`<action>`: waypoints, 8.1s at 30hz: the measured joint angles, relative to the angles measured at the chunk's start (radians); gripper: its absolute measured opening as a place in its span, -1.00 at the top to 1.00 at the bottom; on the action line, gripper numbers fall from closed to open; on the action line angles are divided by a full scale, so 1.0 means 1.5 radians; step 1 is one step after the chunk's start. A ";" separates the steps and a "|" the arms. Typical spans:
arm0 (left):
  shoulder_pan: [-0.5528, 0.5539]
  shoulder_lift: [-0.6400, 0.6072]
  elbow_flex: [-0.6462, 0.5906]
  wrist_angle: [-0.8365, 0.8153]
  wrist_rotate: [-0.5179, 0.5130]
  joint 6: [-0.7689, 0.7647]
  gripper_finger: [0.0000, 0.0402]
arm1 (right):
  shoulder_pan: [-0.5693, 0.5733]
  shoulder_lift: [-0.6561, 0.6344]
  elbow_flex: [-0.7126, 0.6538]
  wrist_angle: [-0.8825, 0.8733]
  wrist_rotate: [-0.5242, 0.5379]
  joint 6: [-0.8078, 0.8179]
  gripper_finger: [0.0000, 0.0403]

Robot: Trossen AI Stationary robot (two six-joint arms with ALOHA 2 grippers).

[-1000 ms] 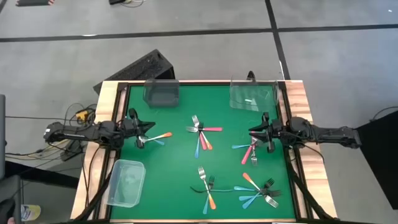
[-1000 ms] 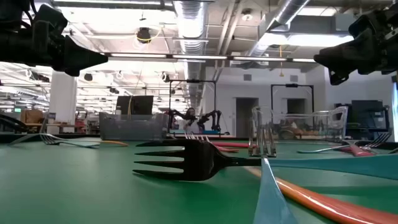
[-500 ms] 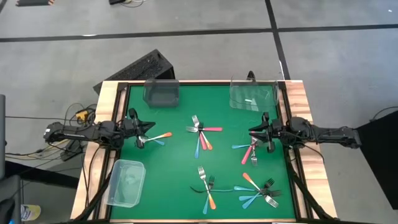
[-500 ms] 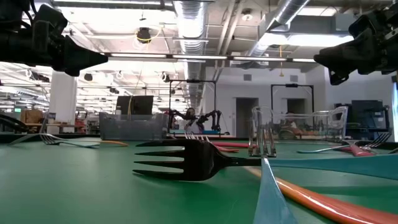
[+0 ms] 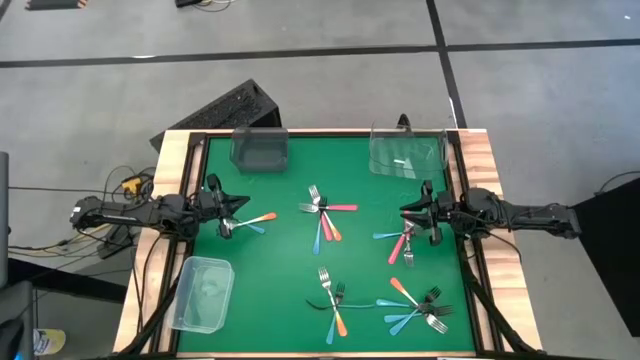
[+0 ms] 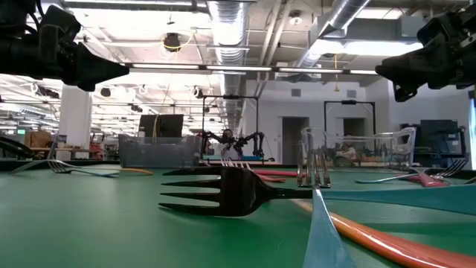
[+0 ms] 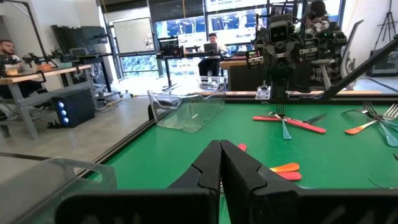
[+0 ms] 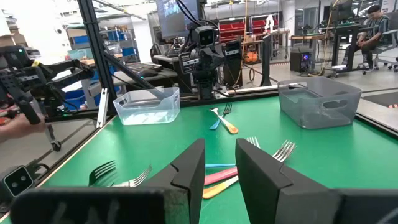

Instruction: Sort silverware by color (type)

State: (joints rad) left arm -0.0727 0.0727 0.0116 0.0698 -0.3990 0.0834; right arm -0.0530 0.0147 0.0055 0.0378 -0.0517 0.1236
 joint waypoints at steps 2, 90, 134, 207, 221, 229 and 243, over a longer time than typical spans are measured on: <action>0.000 0.000 0.000 0.000 0.000 0.000 1.00 | 0.000 0.000 0.000 0.000 0.000 0.000 0.41; 0.131 0.289 0.000 0.258 0.004 -0.033 0.45 | -0.104 0.590 0.313 -0.044 0.384 0.026 0.41; 0.131 0.300 0.011 0.256 -0.115 -0.030 0.45 | -0.031 1.182 0.683 -0.233 0.136 0.001 0.08; 0.131 0.302 0.011 0.255 -0.116 -0.171 0.45 | -0.048 1.054 0.714 -0.391 0.350 -0.096 0.73; 0.131 0.302 0.011 0.206 -0.104 -0.216 0.45 | -0.171 0.974 0.747 -0.594 0.456 -0.153 0.72; 0.131 0.302 0.011 0.203 -0.105 -0.221 0.45 | -0.267 0.916 0.746 -0.713 0.473 -0.184 0.71; 0.131 0.302 0.011 0.136 -0.084 -0.274 0.45 | -0.395 0.943 0.746 -0.641 0.307 -0.293 0.49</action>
State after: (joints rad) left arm 0.1242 0.5255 0.0288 0.2742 -0.5251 -0.3282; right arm -0.6457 1.4296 1.1240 -0.9243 0.4088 -0.3153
